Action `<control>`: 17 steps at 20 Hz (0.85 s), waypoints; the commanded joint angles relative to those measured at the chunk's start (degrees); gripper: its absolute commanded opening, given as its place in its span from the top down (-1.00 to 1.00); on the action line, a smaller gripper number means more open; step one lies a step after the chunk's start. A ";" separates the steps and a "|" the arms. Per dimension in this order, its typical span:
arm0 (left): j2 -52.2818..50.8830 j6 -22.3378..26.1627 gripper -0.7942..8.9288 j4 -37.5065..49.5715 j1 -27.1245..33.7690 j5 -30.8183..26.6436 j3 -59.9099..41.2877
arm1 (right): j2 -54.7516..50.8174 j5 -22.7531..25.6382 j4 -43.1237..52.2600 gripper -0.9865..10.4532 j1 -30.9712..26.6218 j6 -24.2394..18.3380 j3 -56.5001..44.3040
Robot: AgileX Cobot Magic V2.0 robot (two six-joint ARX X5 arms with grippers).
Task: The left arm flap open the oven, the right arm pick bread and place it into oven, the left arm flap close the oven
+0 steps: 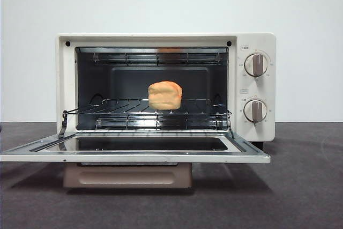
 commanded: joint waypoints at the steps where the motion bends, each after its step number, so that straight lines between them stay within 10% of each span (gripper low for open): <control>1: 2.10 -0.90 0.81 1.27 0.09 0.24 -1.60 | 0.07 1.27 0.48 0.09 0.52 -0.31 0.37; 17: 14.86 -1.53 0.81 4.63 -3.43 8.76 -2.51 | 0.07 3.02 3.91 0.09 0.52 0.46 0.37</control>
